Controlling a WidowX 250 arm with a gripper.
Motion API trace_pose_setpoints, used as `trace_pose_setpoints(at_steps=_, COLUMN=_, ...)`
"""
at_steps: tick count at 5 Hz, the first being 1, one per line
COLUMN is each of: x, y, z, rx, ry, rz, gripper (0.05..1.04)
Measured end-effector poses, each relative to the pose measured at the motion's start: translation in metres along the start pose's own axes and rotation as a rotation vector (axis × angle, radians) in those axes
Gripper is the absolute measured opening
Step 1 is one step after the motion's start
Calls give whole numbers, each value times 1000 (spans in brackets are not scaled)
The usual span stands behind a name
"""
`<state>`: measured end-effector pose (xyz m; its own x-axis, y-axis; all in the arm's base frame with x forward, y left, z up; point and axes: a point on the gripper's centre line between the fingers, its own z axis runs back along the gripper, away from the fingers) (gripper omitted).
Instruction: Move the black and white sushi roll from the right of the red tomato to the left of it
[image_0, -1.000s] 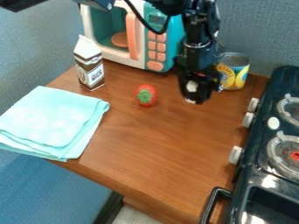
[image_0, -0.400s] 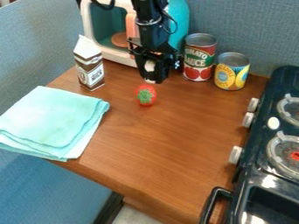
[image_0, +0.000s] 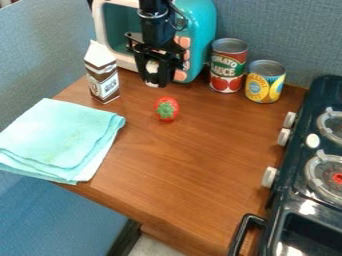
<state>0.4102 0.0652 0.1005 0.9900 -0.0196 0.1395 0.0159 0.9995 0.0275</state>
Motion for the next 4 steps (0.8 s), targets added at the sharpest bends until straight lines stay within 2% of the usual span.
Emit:
trace_pose_setpoints(at_steps=1, x=2, y=3, z=0, rx=12, ry=-10, rz=27, gripper=580)
trace_pose_setpoints(at_steps=2, x=0, y=11, z=-4, rx=34, ry=4, rz=68, gripper=580)
trace_pose_setpoints(at_steps=4, x=2, y=35, z=-16, rx=28, ry=33, rz=141, gripper=581)
